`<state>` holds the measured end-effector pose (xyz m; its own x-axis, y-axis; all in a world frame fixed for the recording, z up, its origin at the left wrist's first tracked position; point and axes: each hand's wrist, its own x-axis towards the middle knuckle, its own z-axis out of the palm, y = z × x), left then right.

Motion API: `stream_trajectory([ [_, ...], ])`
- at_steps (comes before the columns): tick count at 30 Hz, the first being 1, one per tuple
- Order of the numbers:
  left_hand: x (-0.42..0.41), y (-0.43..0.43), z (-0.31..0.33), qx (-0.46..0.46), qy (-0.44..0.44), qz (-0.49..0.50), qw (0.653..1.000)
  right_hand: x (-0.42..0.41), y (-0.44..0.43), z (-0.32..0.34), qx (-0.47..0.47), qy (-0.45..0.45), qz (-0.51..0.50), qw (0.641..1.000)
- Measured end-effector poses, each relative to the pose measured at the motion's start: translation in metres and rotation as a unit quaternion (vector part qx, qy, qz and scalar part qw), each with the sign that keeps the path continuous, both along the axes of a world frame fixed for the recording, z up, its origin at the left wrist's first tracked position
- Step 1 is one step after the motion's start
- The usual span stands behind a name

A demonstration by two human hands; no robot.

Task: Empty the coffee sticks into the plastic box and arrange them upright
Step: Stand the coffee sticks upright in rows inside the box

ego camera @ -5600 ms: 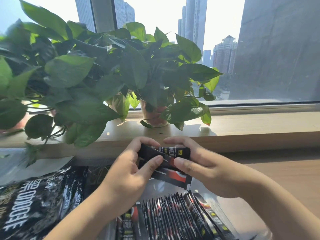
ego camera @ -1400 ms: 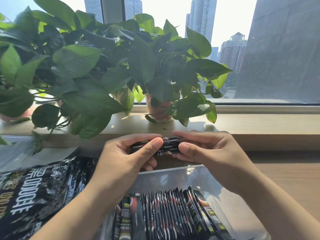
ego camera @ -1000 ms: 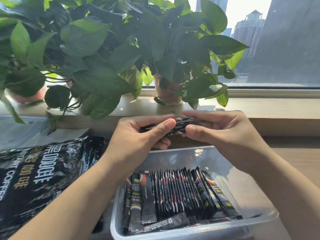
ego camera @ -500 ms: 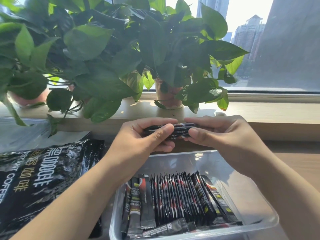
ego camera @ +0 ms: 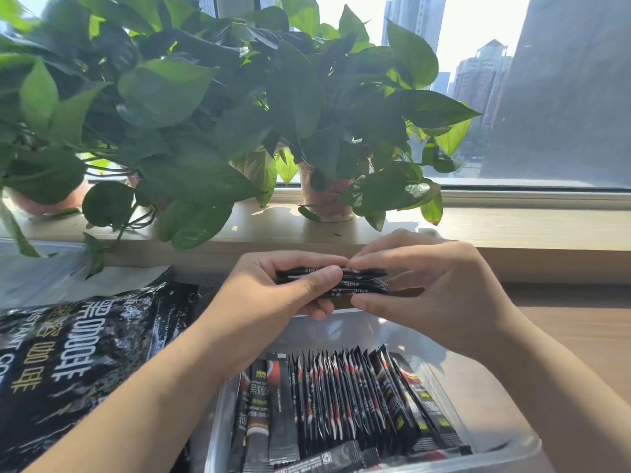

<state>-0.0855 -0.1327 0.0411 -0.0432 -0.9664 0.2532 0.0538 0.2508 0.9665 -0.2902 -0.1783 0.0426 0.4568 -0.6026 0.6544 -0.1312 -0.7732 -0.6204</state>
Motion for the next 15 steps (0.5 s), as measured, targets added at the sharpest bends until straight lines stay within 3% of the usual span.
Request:
stream_trajectory([
  [7,0.0017,-0.0018,-0.0017,0.029,-0.013,0.001,1.000,-0.0029,-0.0041,0.0012,-0.136,0.074,-0.035,0.987],
  [15,0.0011,-0.0012,-0.0025,0.024,-0.013,-0.005,1.000,-0.0001,-0.0038,-0.0005,-0.149,0.062,-0.046,0.986],
])
